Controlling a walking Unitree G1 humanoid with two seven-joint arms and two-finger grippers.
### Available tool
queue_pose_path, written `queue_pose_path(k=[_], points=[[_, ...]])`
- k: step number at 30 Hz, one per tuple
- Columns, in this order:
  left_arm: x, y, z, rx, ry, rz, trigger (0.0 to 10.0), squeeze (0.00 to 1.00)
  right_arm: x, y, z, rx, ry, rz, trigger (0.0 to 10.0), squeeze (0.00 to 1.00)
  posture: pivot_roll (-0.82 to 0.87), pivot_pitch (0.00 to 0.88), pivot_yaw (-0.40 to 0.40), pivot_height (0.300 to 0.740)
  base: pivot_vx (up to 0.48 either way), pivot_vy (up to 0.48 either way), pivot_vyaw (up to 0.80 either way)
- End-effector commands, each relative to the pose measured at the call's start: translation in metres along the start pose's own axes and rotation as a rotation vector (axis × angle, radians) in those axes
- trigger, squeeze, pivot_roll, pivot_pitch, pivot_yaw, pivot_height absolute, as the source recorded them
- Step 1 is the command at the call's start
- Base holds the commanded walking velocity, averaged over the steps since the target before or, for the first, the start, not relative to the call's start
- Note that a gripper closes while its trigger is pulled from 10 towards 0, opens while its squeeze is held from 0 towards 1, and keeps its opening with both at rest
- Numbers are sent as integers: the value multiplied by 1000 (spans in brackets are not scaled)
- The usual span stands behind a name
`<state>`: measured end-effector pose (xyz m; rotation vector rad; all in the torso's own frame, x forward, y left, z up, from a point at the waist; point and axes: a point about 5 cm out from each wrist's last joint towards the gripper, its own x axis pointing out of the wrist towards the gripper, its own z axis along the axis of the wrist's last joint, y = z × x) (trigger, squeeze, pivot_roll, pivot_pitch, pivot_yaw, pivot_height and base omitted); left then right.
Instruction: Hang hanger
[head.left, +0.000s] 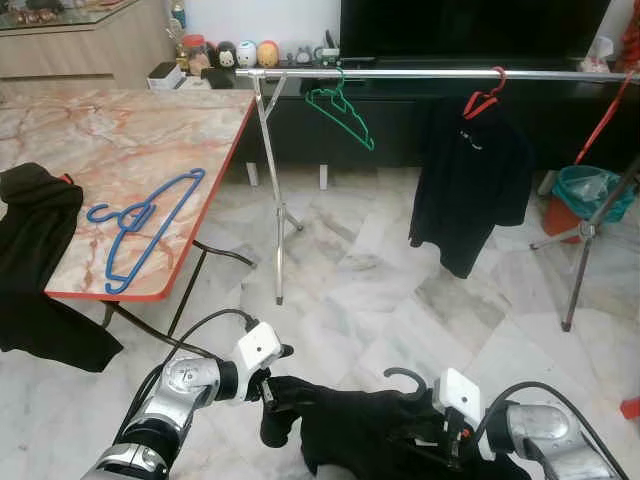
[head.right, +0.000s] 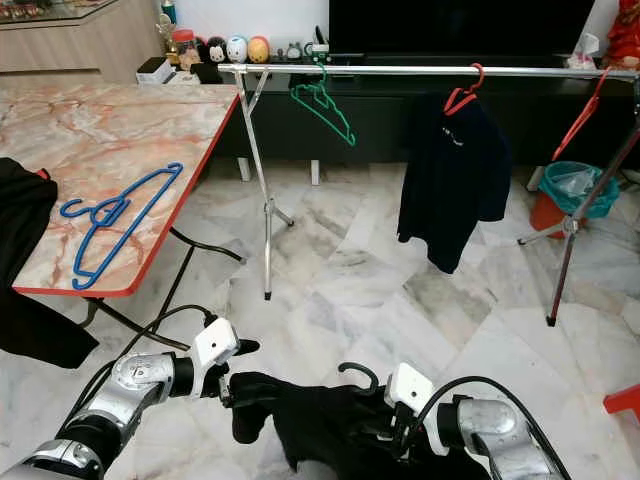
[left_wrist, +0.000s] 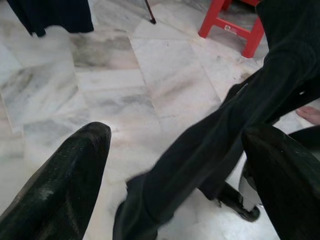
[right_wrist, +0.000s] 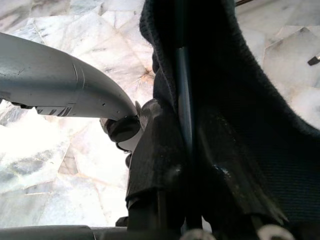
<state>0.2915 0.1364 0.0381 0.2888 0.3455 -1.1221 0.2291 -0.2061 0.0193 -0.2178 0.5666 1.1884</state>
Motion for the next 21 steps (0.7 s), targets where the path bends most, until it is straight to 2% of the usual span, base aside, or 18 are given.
queue_pose_path(k=[1, 6, 10, 14, 21], points=[[-1, 0, -1, 8, 21, -14, 10000, 0, 2, -2, 8, -33, -26, 9, 10000, 0, -2, 0, 30, 740, 0, 0, 0], [-3, -3, -6, -2, 56, -55, 10000, 0, 3, -1, 9, -40, -28, 13, 10000, 0, -2, 0, 32, 740, 0, 0, 0], [-5, -7, -13, 30, 114, -83, 10000, 0, 4, -1, 10, -45, -31, 18, 10000, 0, -3, 0, 32, 740, 0, 0, 0], [-5, -8, -16, 33, 127, -73, 10000, 0, 4, -1, 11, -50, -35, 20, 10000, 0, -4, 0, 34, 740, 0, 0, 0], [-1, -3, -11, 70, 107, 12, 10000, 0, 7, 1, 16, -63, -49, 40, 10000, 0, -5, 0, 36, 740, 0, 0, 0]])
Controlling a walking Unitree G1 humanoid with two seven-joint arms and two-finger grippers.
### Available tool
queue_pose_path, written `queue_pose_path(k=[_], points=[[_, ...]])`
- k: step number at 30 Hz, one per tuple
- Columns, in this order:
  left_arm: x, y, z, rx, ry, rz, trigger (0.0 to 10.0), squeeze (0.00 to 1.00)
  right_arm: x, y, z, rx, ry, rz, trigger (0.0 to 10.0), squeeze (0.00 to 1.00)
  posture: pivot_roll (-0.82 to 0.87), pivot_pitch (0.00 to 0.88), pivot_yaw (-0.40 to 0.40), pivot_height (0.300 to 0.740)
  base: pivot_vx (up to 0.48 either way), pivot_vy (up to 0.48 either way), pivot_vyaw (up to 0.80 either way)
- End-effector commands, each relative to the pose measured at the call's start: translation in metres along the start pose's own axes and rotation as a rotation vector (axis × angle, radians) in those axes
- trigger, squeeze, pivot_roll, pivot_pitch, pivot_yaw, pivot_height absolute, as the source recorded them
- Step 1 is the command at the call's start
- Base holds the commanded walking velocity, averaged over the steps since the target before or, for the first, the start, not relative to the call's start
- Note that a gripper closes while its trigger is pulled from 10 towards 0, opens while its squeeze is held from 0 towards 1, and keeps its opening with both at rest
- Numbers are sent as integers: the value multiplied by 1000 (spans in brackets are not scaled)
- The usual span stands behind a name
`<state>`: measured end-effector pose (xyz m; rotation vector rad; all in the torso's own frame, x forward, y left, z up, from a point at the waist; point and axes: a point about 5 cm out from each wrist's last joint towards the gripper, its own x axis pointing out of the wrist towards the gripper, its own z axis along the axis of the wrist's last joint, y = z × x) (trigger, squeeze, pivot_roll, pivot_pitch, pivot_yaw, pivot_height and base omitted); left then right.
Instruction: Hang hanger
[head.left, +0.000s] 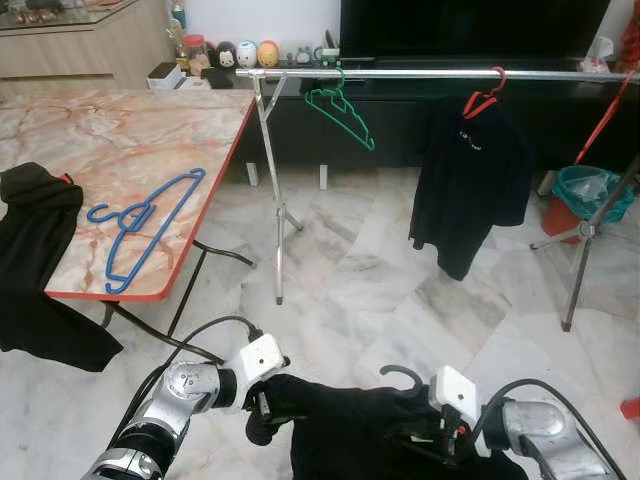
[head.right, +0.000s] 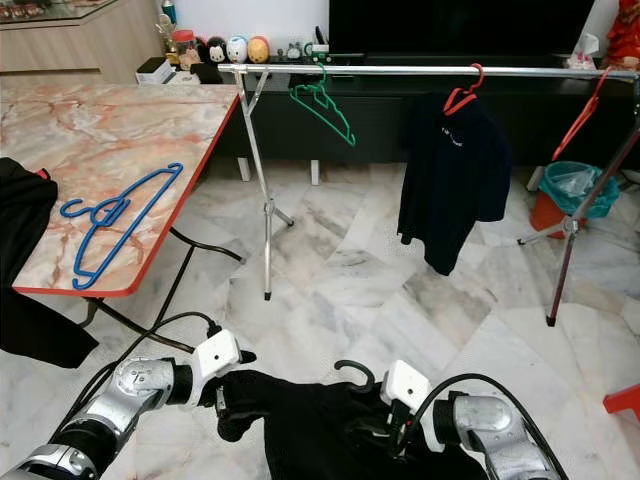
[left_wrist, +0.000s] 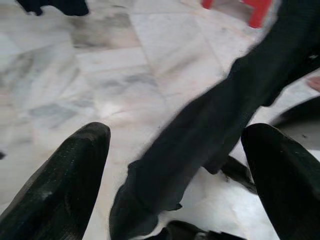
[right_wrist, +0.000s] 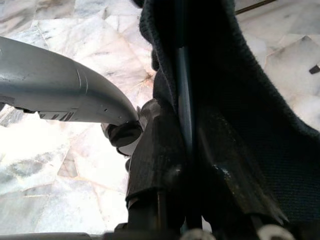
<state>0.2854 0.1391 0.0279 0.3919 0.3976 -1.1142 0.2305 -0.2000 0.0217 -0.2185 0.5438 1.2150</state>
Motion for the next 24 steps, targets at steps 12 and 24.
queue_pose_path(k=[12, 24], points=[[6, -2, 6, 12, -12, -60, 0, 0, 8, 2, 14, -52, -41, 38, 10000, 0, -7, 0, 37, 740, 0, 0, 0], [4, -10, 2, -8, -2, -155, 0, 0, 9, 1, 16, -60, -43, 37, 10000, 0, -6, 0, 37, 740, 0, 0, 0]])
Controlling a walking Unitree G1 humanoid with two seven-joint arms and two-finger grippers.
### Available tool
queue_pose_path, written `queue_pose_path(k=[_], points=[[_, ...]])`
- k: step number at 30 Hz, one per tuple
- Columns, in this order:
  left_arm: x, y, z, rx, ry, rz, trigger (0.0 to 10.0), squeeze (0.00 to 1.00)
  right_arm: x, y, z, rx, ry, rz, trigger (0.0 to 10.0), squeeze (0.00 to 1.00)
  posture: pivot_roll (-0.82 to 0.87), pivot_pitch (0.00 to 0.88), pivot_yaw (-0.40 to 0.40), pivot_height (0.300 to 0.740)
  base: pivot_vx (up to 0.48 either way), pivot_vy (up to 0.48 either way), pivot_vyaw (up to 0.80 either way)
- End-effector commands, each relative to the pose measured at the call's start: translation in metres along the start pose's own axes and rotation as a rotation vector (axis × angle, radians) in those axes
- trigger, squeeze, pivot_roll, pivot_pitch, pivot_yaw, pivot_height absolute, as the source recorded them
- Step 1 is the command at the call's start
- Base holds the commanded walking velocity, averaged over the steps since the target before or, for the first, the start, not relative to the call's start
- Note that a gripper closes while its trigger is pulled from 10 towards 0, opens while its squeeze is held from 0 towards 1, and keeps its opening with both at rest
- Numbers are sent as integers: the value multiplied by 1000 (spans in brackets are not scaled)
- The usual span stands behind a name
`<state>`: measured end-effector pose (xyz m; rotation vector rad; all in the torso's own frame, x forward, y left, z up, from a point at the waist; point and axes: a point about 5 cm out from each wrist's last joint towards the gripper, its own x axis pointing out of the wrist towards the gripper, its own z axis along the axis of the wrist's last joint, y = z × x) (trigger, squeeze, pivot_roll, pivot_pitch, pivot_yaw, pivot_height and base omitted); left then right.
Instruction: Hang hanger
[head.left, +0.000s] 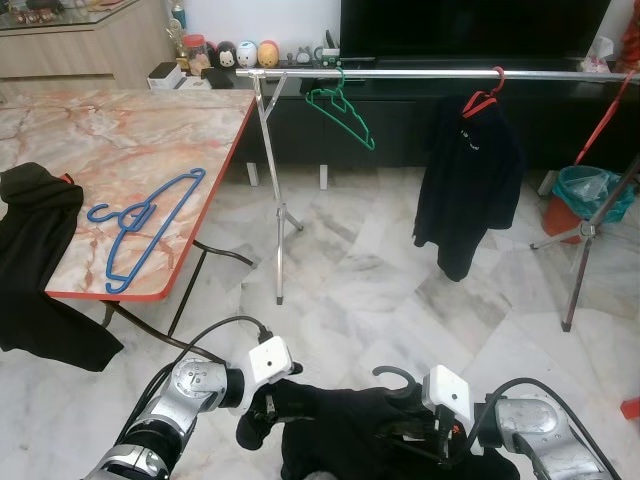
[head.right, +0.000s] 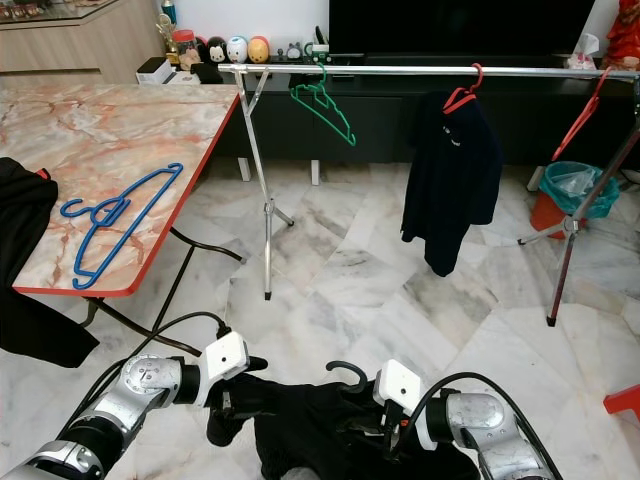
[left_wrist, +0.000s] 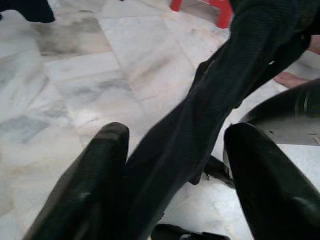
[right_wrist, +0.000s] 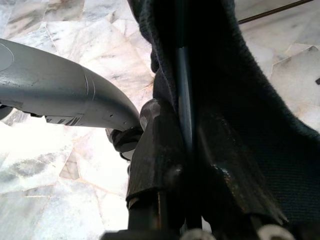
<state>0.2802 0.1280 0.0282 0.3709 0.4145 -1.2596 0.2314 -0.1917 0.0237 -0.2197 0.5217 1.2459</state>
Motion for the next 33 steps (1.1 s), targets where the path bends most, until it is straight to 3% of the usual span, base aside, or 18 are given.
queue_pose_path(k=[1, 33], points=[[-2, -1, -3, -22, 6, -10, 0, 0, 3, -1, 10, -39, -26, 11, 10000, 0, -6, 0, 37, 740, 0, 0, 0], [-3, 1, 3, -24, -28, -37, 0, 0, 4, -2, 12, -38, -41, 3, 10000, 0, -10, 0, 39, 740, 0, 0, 0]])
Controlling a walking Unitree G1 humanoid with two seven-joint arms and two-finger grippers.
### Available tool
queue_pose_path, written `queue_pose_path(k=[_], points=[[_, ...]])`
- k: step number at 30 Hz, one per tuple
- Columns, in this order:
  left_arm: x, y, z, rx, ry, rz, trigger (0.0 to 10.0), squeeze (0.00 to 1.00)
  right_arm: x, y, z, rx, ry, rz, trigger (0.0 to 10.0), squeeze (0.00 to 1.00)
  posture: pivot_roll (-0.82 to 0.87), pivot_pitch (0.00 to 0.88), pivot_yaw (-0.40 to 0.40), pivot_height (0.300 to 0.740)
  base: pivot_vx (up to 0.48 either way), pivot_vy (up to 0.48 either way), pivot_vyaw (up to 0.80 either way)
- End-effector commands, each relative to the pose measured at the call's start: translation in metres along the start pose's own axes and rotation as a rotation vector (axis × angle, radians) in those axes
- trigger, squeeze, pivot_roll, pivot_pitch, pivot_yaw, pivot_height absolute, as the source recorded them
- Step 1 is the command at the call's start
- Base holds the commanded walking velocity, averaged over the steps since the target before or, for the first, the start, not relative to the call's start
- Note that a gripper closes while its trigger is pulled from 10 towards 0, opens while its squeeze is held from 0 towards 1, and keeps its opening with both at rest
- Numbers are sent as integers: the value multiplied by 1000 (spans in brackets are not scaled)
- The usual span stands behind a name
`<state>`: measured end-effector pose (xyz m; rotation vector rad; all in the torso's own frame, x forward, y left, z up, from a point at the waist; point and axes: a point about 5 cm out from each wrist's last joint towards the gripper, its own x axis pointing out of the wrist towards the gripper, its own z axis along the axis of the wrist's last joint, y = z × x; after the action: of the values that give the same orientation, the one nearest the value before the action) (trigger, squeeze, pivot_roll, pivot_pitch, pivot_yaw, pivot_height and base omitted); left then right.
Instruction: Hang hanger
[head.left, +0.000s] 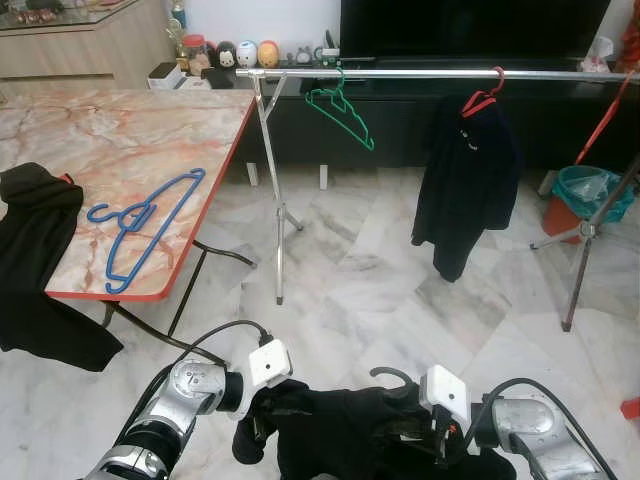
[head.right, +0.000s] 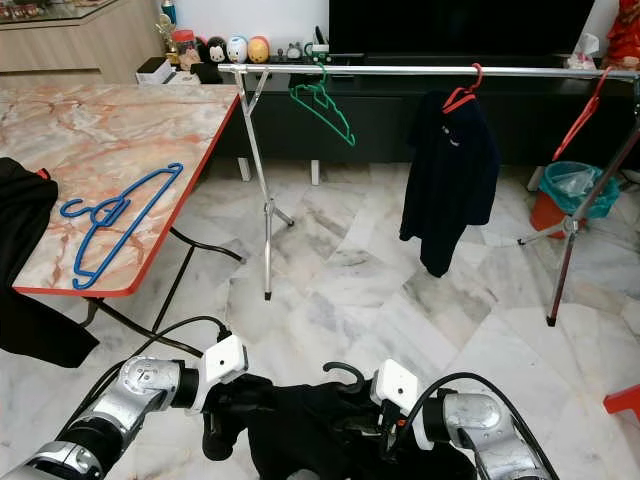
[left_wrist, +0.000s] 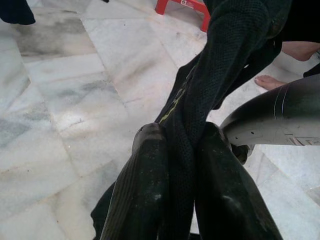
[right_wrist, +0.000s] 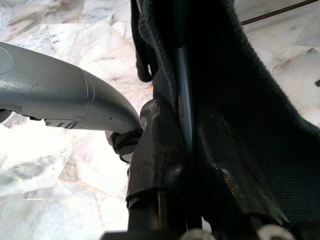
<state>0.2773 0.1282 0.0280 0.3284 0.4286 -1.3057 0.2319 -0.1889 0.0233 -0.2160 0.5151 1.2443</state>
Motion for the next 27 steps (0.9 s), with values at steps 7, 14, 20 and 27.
queue_pose_path(k=[7, 14, 20, 27], points=[[-2, 3, 3, -2, -15, 13, 0, 0, 1, -3, 11, -41, -29, 2, 10000, 0, -10, 0, 38, 740, 0, 0, 0], [-2, 3, 4, -3, -19, 9, 0, 0, 1, -3, 11, -37, -26, 2, 10000, 0, -10, 0, 38, 740, 0, 0, 0], [-1, 3, 6, -4, -37, 1, 0, 0, 2, -3, 11, -23, -40, 7, 10000, 1000, -9, 0, 38, 740, 0, 0, 0], [-1, 3, 7, -5, -43, -1, 0, 0, 1, -5, 11, -42, -28, -10, 10000, 0, -13, 0, 39, 740, 0, 0, 0]])
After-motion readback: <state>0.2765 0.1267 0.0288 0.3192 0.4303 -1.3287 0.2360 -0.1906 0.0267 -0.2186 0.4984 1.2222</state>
